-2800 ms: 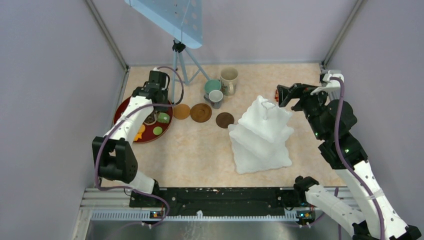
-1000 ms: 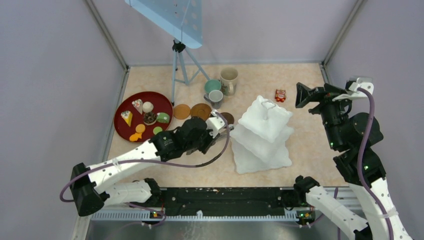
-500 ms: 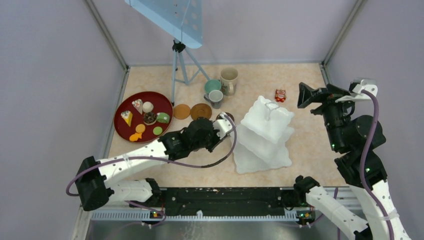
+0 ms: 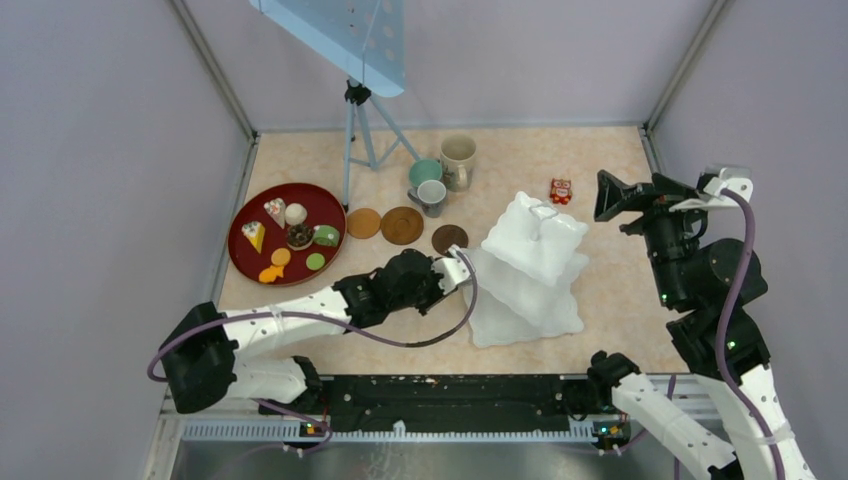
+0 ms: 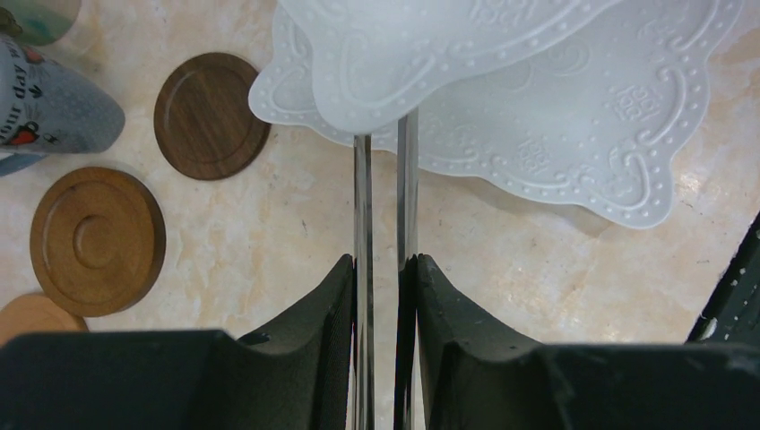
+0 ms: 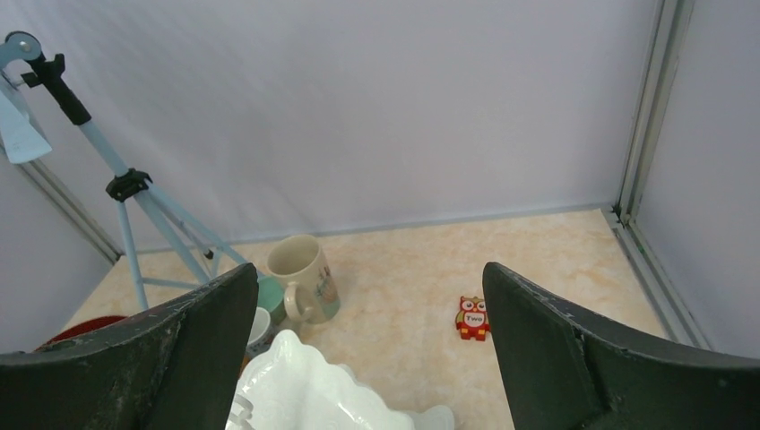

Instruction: Serve the afternoon tea

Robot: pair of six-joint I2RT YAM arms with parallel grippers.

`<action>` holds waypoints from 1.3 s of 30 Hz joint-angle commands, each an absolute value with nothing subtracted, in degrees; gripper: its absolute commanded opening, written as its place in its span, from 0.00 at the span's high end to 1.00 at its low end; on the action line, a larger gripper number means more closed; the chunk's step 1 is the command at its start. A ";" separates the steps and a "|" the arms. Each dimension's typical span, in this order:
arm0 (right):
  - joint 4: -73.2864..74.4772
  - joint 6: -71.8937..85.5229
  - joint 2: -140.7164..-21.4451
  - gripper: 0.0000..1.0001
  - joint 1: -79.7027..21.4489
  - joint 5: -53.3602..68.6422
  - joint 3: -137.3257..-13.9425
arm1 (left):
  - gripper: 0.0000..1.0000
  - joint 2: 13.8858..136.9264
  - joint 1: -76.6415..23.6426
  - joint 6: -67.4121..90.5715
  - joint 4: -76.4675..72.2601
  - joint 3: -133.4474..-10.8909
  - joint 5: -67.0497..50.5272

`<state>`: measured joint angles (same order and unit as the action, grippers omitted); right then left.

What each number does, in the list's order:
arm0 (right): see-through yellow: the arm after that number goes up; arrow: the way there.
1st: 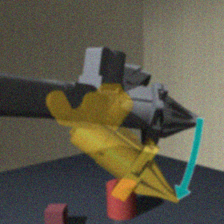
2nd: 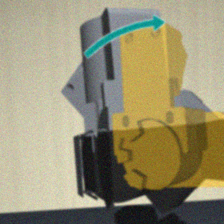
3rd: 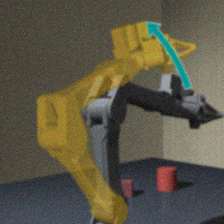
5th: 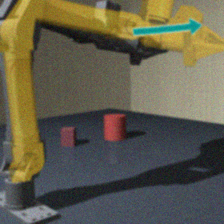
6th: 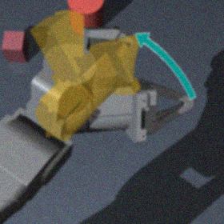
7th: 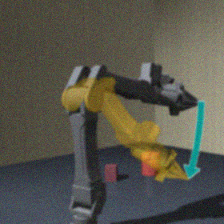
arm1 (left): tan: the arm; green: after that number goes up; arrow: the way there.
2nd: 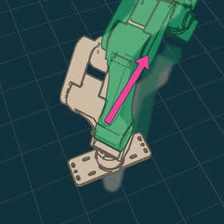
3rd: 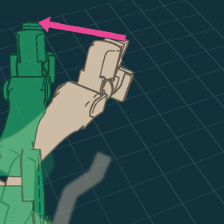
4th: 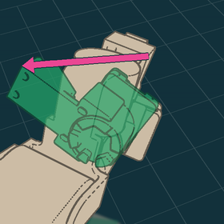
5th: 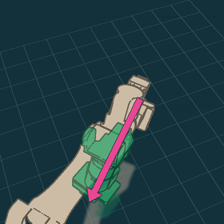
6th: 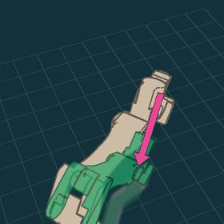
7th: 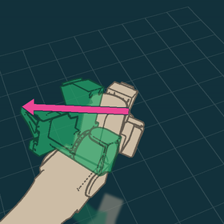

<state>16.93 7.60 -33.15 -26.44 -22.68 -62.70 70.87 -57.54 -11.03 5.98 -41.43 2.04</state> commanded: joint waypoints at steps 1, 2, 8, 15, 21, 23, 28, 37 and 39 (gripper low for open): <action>14.44 7.61 -31.56 0.07 -26.07 -23.02 -61.11 | 0.74 72.36 -57.95 -13.72 -3.12 -42.35 1.11; 14.26 7.58 -31.30 0.07 -26.02 -23.02 -60.83 | 0.74 72.68 -58.00 -13.55 -3.87 -42.36 1.80; 14.25 7.17 -30.59 0.07 -26.04 -22.76 -60.20 | 0.73 74.17 -58.49 -14.83 -6.96 -41.83 3.73; 13.45 6.71 -29.82 0.07 -26.03 -22.68 -59.02 | 0.71 78.49 -59.97 -17.35 -9.52 -43.24 7.40; 13.57 6.77 -29.40 0.07 -26.02 -22.46 -58.80 | 0.68 80.97 -60.00 -16.72 -12.47 -44.17 9.38; 13.62 6.78 -29.47 0.07 -26.02 -22.33 -58.82 | 0.68 81.37 -60.09 -16.22 -12.71 -44.19 9.70; 13.44 6.94 -29.66 0.07 -26.02 -21.92 -58.81 | 0.64 81.13 -60.13 -16.24 -13.77 -43.81 10.04; 13.12 7.65 -29.89 0.07 -26.06 -21.27 -58.88 | 0.44 80.78 -60.24 -15.26 -13.67 -43.43 11.29; 13.11 7.74 -29.98 0.07 -26.06 -21.13 -58.83 | 0.44 80.41 -60.21 -15.17 -13.11 -43.48 12.03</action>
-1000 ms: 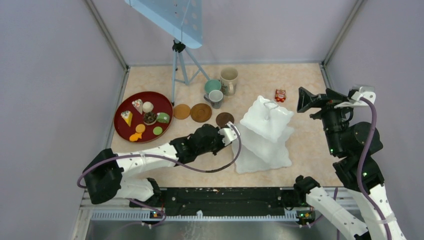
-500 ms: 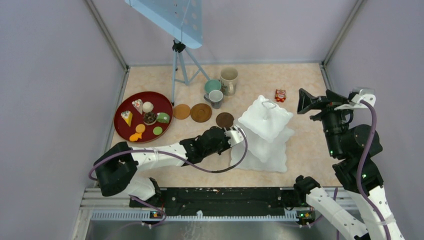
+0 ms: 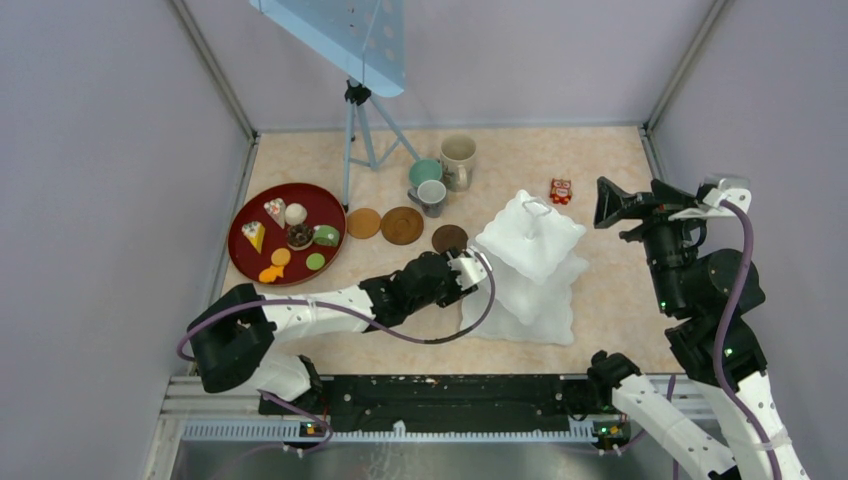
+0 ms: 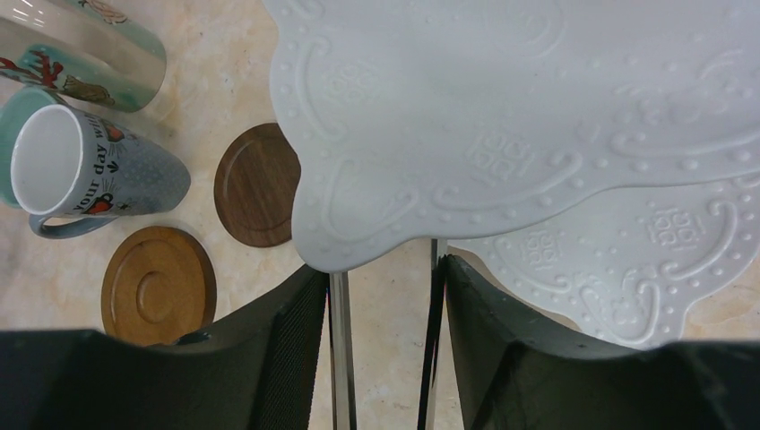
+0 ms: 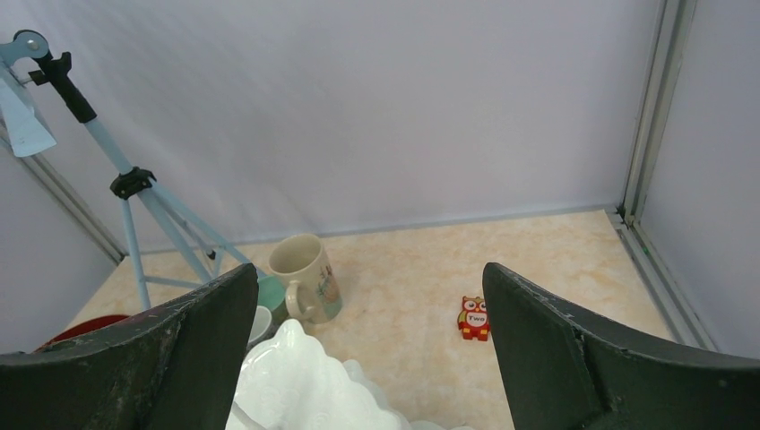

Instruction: Serve the afternoon tea

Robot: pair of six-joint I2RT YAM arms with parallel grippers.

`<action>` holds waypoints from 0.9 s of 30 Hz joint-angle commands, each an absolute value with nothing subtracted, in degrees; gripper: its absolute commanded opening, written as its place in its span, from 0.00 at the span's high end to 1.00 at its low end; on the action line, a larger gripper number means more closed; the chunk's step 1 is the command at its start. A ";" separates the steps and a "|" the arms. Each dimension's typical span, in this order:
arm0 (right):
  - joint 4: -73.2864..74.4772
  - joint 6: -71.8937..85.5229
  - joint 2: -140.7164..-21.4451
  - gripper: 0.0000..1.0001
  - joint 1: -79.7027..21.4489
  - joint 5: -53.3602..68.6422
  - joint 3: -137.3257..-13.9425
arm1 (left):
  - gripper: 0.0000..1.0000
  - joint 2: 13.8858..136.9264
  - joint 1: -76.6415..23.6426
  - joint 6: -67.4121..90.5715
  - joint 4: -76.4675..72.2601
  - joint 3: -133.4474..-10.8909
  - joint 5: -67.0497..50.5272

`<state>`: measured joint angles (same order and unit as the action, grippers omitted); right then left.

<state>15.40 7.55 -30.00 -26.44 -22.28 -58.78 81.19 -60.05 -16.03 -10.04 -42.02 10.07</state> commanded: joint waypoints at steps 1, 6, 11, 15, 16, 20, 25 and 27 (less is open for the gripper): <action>13.07 7.77 -30.10 0.07 -26.04 -21.05 -58.84 | 0.44 80.11 -60.24 -15.00 -12.57 -43.52 12.19; 13.00 7.81 -30.06 0.07 -26.03 -21.01 -58.86 | 0.45 77.06 -60.24 -13.59 -10.12 -43.05 10.02; 13.09 7.57 -29.74 0.07 -26.02 -21.09 -58.69 | 0.41 73.33 -60.25 -11.53 -5.21 -43.00 6.84; 12.85 7.65 -29.55 0.07 -26.02 -20.94 -58.40 | 0.40 70.09 -60.27 -10.45 -0.96 -42.02 5.27; 12.75 7.69 -29.60 0.07 -26.02 -20.76 -58.42 | 0.40 69.75 -60.21 -10.06 0.53 -42.08 5.01; 12.55 7.84 -29.55 0.07 -26.05 -19.51 -58.52 | 0.41 67.92 -60.21 -7.04 8.46 -42.85 4.83; 12.21 7.79 -29.48 0.07 -26.04 -19.34 -57.89 | 0.42 63.11 -60.22 -5.00 15.67 -43.16 10.22; 11.94 7.76 -29.39 0.07 -26.02 -19.06 -57.60 | 0.43 60.74 -60.18 -4.73 17.51 -43.22 13.73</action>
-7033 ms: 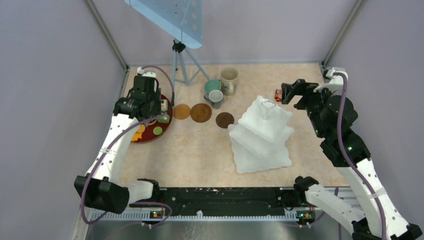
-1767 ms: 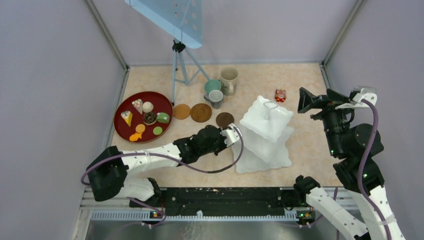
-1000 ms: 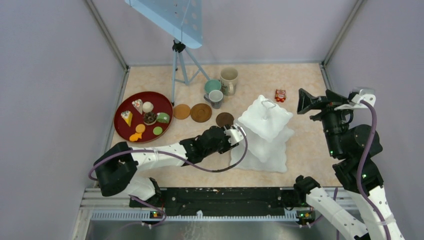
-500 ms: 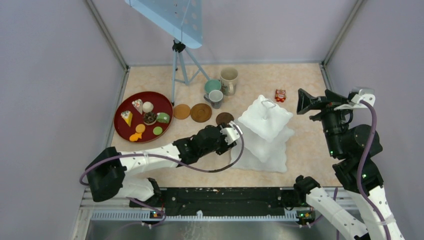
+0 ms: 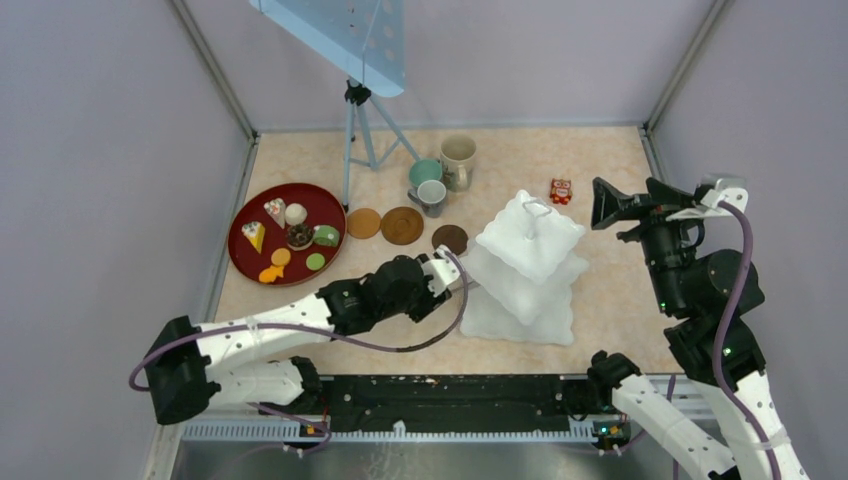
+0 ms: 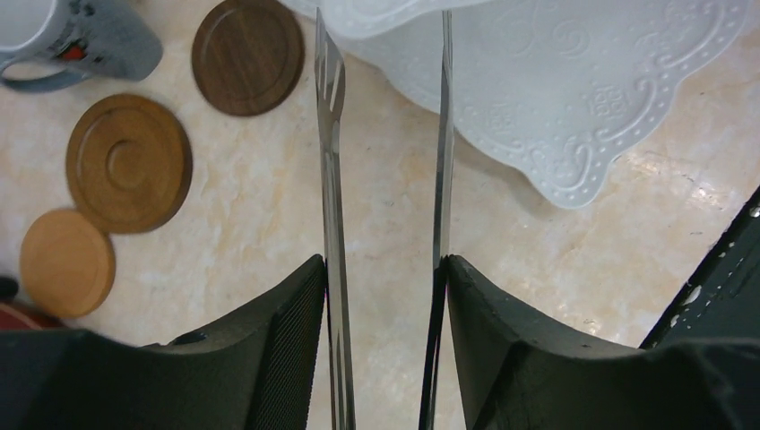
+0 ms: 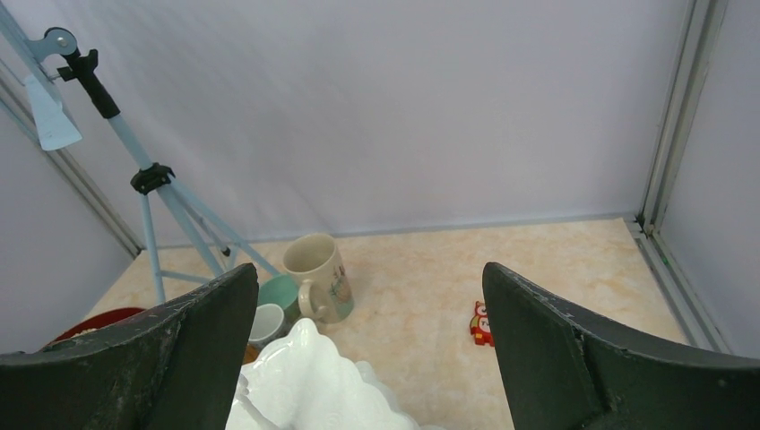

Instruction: Serve the afternoon tea

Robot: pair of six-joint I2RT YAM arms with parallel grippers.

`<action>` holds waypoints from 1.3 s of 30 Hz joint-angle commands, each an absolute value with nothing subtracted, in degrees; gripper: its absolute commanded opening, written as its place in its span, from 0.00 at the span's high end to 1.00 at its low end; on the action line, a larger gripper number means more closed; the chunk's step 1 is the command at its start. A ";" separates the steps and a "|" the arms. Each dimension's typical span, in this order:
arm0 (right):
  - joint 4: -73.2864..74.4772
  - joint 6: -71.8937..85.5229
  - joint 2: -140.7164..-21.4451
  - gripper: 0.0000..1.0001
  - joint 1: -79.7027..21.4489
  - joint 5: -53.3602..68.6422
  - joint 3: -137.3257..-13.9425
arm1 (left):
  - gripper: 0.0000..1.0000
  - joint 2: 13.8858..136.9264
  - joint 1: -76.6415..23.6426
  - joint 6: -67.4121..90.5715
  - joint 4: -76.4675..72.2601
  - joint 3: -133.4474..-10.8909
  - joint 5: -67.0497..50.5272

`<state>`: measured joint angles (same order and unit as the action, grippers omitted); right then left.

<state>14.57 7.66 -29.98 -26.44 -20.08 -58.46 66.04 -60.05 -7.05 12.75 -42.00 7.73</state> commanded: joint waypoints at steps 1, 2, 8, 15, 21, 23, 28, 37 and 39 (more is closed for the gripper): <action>11.76 7.89 -29.25 0.07 -26.03 -18.94 -57.37 | 0.44 59.59 -60.16 -4.79 18.10 -43.22 15.20; 11.63 7.93 -29.16 0.07 -26.02 -18.75 -57.19 | 0.44 58.51 -60.20 -4.56 18.85 -43.32 17.02; 11.61 9.38 -29.13 0.07 -26.02 -16.38 -56.50 | 0.48 55.99 -60.00 -1.88 23.80 -44.68 29.99; 13.53 11.91 -29.41 0.07 -26.06 -12.40 -54.82 | 0.51 56.32 -57.97 6.10 33.10 -49.31 38.80; 15.37 13.96 -29.01 0.07 -26.06 -10.03 -54.71 | 0.53 59.53 -53.01 18.81 44.39 -58.95 41.48; 15.79 14.98 -28.71 0.07 -26.03 -9.08 -54.54 | 0.54 61.54 -50.89 25.02 49.16 -63.19 41.19; 16.51 15.36 -28.05 0.07 -26.02 -8.67 -53.54 | 0.53 65.29 -44.35 36.74 56.86 -70.79 39.34; 17.09 12.37 -26.69 0.07 -26.03 -11.34 -53.71 | 0.49 68.80 -32.20 48.74 61.05 -75.00 30.70; 16.98 12.10 -26.51 0.07 -26.06 -11.42 -53.59 | 0.49 69.07 -30.14 49.95 60.51 -74.87 29.66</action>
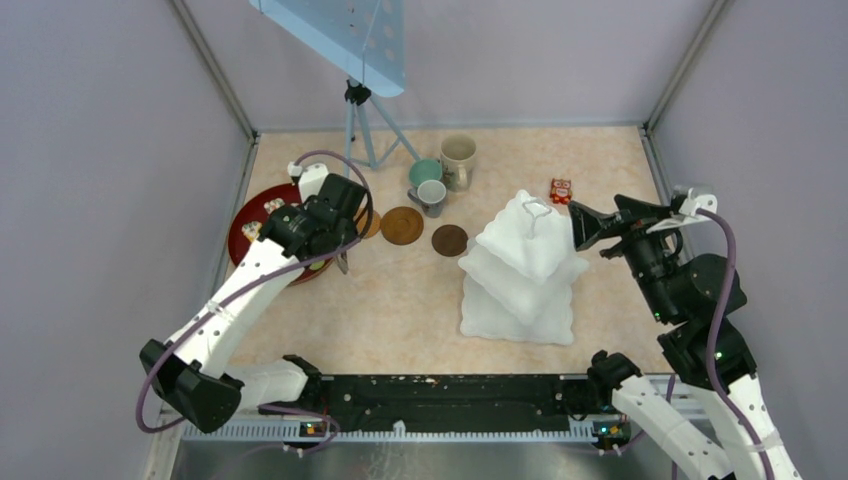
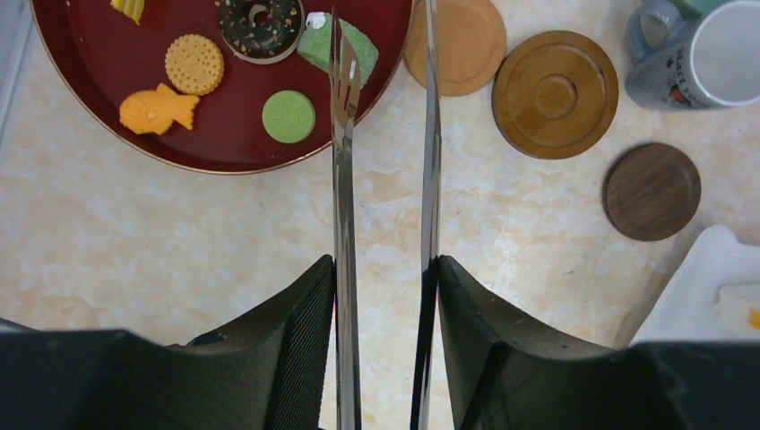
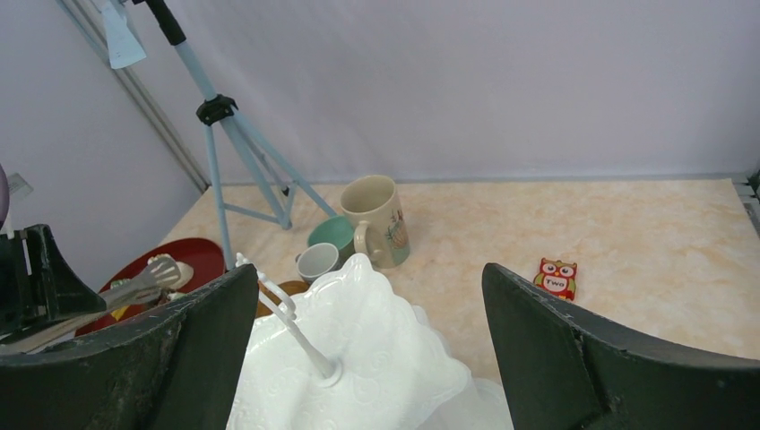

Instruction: Serve the afternoon tea

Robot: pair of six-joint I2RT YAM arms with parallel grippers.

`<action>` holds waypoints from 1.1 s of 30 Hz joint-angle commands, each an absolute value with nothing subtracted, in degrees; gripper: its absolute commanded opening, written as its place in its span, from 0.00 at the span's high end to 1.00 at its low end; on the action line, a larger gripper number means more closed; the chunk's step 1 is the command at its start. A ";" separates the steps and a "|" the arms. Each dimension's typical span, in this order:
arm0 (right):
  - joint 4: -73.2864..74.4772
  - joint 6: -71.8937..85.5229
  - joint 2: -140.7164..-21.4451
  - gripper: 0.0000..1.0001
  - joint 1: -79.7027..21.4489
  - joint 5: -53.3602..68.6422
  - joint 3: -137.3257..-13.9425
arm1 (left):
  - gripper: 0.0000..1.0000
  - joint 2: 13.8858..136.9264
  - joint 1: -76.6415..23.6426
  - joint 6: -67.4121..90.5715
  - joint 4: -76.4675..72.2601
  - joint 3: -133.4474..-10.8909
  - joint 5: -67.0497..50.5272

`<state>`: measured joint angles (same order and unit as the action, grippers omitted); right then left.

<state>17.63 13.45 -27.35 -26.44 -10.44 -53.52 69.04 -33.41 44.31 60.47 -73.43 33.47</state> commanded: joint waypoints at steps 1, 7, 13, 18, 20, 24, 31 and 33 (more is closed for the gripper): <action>16.99 12.05 -26.48 0.07 -26.14 -11.47 -53.53 | 0.49 69.36 -29.19 50.97 60.51 -74.80 29.10; 17.14 11.81 -26.19 0.07 -26.62 -11.98 -53.51 | 0.49 71.07 -26.18 56.88 58.97 -74.61 26.21; 17.30 10.82 -26.20 0.07 -27.57 -12.86 -53.47 | 0.49 71.42 -25.25 63.56 57.92 -72.38 26.89; 17.17 10.33 -26.19 0.07 -27.94 -13.53 -53.43 | 0.48 70.64 -24.61 66.05 58.45 -70.53 29.03; 17.01 10.23 -26.20 0.07 -28.10 -13.54 -53.26 | 0.47 70.81 -24.12 66.75 58.72 -70.32 29.24; 16.82 10.31 -26.34 0.07 -28.38 -13.54 -52.95 | 0.45 72.65 -22.16 66.59 59.15 -70.54 28.80; 16.94 10.30 -26.52 0.07 -28.39 -13.74 -52.92 | 0.45 74.60 -19.88 65.74 56.32 -69.10 25.75; 16.79 10.35 -26.61 0.07 -28.39 -13.65 -52.86 | 0.45 75.12 -19.25 65.58 54.80 -68.83 24.54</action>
